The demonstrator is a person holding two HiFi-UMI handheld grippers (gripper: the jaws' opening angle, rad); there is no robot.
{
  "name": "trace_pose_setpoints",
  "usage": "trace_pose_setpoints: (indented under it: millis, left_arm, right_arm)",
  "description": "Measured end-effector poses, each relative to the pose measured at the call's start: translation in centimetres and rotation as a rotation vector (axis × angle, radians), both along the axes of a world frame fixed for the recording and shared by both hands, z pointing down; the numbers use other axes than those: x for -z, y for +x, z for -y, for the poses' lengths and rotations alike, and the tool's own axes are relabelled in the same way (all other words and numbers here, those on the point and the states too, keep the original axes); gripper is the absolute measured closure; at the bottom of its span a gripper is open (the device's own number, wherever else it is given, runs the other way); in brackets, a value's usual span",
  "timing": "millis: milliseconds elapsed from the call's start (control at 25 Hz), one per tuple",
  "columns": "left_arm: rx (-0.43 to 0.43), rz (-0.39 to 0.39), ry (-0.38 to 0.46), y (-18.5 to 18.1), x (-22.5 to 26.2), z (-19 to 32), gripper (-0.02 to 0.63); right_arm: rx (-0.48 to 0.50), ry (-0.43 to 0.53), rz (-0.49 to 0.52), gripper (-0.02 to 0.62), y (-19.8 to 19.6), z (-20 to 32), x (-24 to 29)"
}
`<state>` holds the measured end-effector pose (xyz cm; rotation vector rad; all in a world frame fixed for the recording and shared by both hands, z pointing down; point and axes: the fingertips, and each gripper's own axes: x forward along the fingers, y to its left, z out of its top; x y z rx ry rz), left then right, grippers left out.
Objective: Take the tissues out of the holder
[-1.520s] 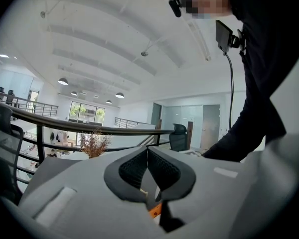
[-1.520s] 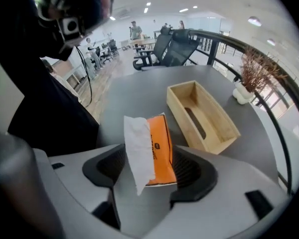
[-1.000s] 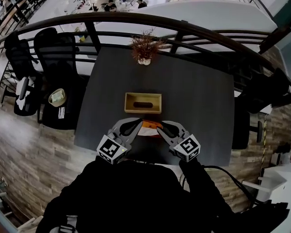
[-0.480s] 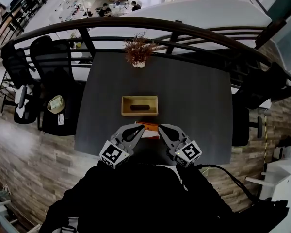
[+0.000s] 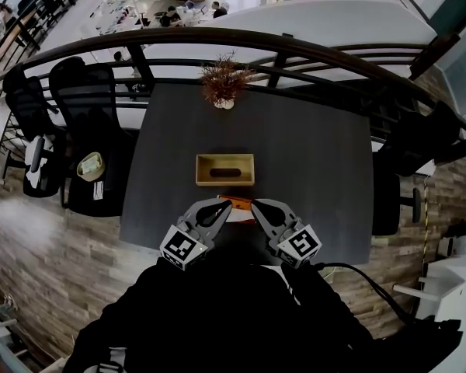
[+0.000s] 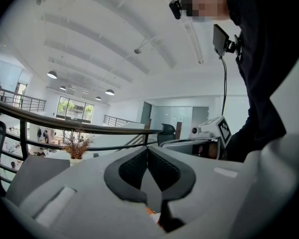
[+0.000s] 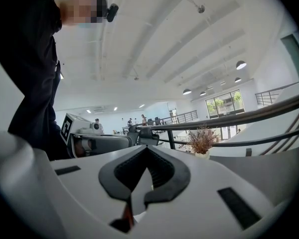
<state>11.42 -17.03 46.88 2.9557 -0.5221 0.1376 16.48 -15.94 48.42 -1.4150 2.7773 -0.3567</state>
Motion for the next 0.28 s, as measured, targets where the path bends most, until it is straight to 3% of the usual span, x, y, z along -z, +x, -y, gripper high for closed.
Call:
trace_pose_setpoints:
  millis: [280]
  left_arm:
    - [0.002, 0.007, 0.002, -0.25, -0.07, 0.14, 0.600]
  right_arm:
    - [0.010, 0.000, -0.026, 0.592, -0.64, 0.22, 0.46]
